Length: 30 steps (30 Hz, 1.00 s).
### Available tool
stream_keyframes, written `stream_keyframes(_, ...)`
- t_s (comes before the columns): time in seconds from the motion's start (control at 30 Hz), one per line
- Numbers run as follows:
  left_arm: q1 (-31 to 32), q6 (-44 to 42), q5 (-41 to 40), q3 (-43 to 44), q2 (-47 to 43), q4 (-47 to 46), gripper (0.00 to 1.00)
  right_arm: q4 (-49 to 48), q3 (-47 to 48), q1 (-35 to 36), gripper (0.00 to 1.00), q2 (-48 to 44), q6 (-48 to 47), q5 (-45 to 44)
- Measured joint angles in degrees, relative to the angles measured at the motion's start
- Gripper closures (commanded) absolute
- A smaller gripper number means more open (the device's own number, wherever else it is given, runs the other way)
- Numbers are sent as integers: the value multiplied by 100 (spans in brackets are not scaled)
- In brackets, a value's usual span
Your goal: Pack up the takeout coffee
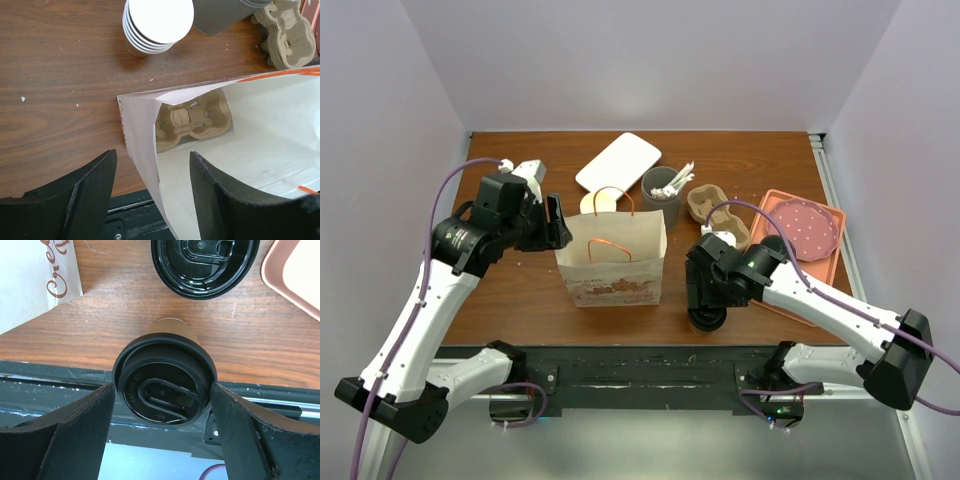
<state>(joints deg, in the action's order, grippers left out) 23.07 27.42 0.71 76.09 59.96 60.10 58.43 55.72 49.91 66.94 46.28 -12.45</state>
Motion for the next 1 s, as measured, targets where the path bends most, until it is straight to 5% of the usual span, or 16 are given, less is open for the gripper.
stream_keyframes(0.8, 22, 0, -243, -7, -2, 94, 35, -28, -26, 319, 19, 319, 39, -273)
stream_keyframes(1.0, 22, 0, -297, -7, -2, 155, 37, -7, -17, 448, 30, 354, 44, -385)
